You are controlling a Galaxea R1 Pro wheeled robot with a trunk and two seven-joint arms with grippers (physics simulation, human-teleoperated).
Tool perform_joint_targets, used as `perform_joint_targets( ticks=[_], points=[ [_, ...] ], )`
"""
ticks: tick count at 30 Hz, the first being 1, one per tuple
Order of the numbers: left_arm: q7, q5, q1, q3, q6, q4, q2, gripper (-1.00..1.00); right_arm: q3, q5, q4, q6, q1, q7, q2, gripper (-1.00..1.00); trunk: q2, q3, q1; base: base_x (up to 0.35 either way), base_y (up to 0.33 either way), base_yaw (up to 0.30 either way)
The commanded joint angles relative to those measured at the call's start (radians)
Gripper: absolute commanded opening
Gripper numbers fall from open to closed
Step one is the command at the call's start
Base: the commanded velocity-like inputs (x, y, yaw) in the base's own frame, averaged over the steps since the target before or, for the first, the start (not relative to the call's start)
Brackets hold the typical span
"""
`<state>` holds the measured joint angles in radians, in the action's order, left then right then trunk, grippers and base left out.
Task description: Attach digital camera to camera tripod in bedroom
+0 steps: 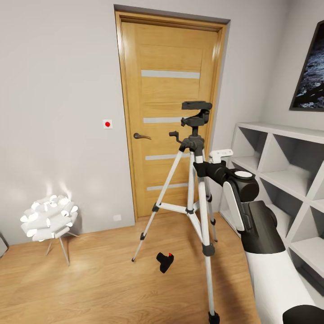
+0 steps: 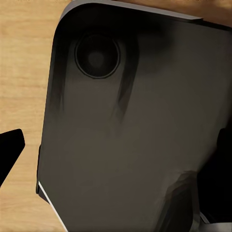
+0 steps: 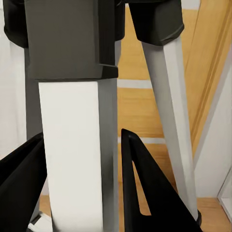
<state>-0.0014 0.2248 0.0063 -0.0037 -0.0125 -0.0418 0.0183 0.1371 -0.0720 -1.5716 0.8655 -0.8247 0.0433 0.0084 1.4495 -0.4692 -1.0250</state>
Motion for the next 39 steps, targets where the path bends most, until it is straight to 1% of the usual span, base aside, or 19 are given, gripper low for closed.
perform_joint_targets(
  ticks=[1,16,22,33,39],
  points=[
    [0.0,0.007,0.0,-0.001,-0.001,-0.002,0.0,1.0,0.0,-0.006,-0.001,0.004,-0.001,-0.002,0.0,-1.0,0.001,-0.001,0.0,0.0,0.0,0.0],
    [0.0,0.007,0.001,0.0,-0.001,-0.001,0.002,1.0,-0.001,-0.008,-0.001,-0.002,-0.001,-0.002,0.001,-1.0,0.001,-0.001,0.0,-0.013,0.02,0.0],
    [0.0,0.008,0.0,0.001,-0.001,-0.001,0.004,1.0,0.001,-0.009,-0.001,-0.003,-0.001,-0.003,0.007,-1.0,0.001,-0.001,0.0,-0.147,0.228,0.0],
    [0.0,0.008,0.0,0.001,-0.001,-0.001,0.005,1.0,0.001,-0.009,-0.001,-0.004,-0.001,-0.002,0.008,-1.0,0.001,-0.001,0.0,-0.172,0.276,0.0],
    [0.0,0.008,0.001,0.001,-0.001,-0.001,0.005,1.0,0.001,-0.01,-0.001,-0.005,-0.001,-0.003,0.009,-1.0,0.001,-0.001,0.0,-0.086,0.313,0.0]
  ],
)
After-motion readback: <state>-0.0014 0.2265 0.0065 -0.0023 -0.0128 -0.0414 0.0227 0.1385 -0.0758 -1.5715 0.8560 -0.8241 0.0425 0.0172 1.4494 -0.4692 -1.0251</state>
